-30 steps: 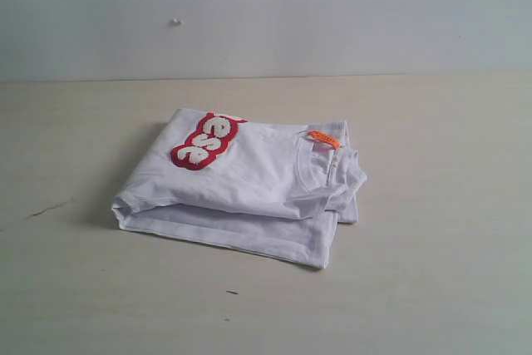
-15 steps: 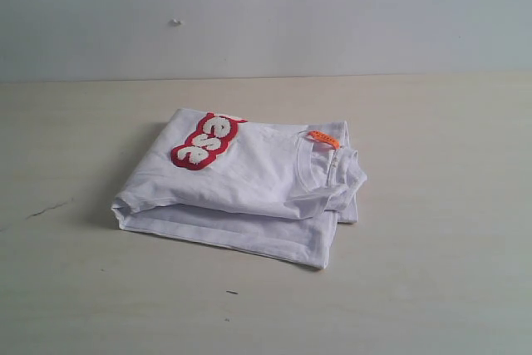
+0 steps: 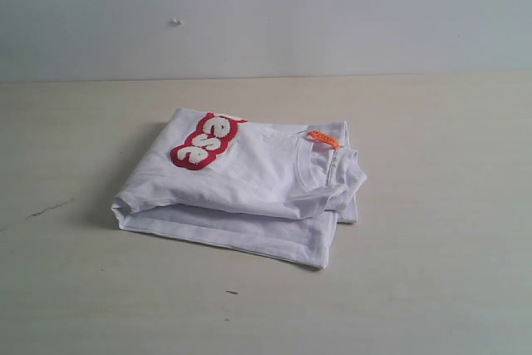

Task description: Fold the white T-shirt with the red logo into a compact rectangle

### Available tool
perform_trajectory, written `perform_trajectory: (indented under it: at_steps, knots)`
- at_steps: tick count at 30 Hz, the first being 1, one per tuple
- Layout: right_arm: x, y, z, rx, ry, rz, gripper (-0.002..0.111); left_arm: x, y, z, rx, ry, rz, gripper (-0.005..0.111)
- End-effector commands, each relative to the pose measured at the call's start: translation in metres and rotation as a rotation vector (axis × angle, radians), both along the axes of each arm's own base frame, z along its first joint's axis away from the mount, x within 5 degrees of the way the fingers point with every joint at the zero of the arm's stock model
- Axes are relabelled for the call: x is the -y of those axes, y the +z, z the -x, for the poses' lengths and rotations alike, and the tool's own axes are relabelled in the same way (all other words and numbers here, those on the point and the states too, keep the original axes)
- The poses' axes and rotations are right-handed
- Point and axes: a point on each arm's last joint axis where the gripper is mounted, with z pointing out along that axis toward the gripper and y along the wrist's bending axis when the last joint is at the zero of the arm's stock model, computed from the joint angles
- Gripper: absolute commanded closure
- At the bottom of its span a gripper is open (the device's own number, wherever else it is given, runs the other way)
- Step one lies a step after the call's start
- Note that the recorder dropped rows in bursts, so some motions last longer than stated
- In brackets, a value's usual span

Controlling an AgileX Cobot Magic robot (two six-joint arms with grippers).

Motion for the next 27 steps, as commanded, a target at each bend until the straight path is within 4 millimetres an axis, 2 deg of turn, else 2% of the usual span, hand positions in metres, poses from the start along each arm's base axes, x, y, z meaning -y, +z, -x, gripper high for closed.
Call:
perform_trajectory:
  at_steps: [1,5,8,16,20,27]
  knots:
    - [-0.007,-0.001,0.003,0.02,-0.093,0.003,0.108,0.0,0.001,0.0,0.013,0.0,-0.008,0.107]
    - [-0.01,-0.002,-0.001,0.02,-0.144,0.0,0.108,0.0,0.001,0.0,0.013,0.0,-0.008,0.107]
    - [-0.01,-0.012,-0.016,-0.016,-0.189,0.003,0.108,0.0,0.001,0.0,0.013,0.0,-0.008,0.107]
    - [0.009,-0.066,-0.065,-0.212,-0.408,0.173,0.108,0.0,0.001,0.0,0.013,0.0,-0.008,0.107]
    - [0.008,-0.093,-0.086,-0.271,-0.367,0.127,0.108,0.0,0.001,0.0,0.013,0.0,-0.008,0.107]
    - [0.008,-0.138,-0.11,-0.387,-0.342,0.094,0.108,0.0,0.001,0.0,0.013,0.0,-0.008,0.107]
